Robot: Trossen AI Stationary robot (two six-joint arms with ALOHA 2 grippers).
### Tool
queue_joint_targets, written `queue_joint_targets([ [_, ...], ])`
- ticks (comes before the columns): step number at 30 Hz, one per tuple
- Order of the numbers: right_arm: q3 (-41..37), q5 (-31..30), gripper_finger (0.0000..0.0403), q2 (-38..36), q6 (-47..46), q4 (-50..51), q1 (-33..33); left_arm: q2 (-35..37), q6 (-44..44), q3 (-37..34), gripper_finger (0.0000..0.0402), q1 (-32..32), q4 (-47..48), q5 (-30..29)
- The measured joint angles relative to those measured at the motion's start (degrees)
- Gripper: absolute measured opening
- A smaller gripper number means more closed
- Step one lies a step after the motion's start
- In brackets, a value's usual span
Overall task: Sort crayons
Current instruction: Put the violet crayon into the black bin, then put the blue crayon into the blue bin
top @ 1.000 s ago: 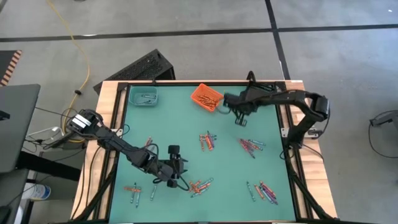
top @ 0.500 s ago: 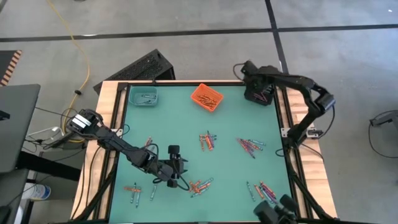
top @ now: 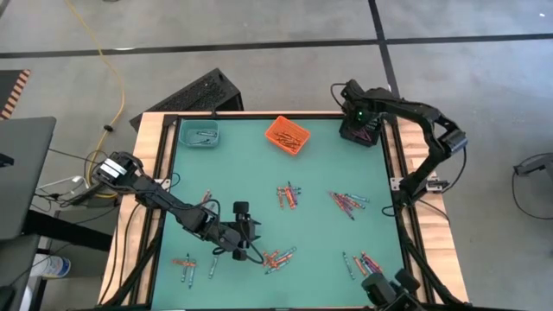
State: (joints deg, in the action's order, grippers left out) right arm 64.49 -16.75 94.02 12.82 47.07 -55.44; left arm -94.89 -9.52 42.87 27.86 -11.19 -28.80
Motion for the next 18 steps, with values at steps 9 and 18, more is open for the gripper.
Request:
queue_joint_targets([
  [9, 0.00, -0.24, 0.0165, -0.89, -2.94, -0.12, 1.40, 0.02, -2.24, 0.00, 0.0183, 0.04, 0.60, 1.46],
  [18, 0.00, -0.02, 0.0168, -7.89, -3.03, -2.02, 7.32, 0.04, -5.83, 0.00, 0.0183, 0.07, 4.95, 2.41],
])
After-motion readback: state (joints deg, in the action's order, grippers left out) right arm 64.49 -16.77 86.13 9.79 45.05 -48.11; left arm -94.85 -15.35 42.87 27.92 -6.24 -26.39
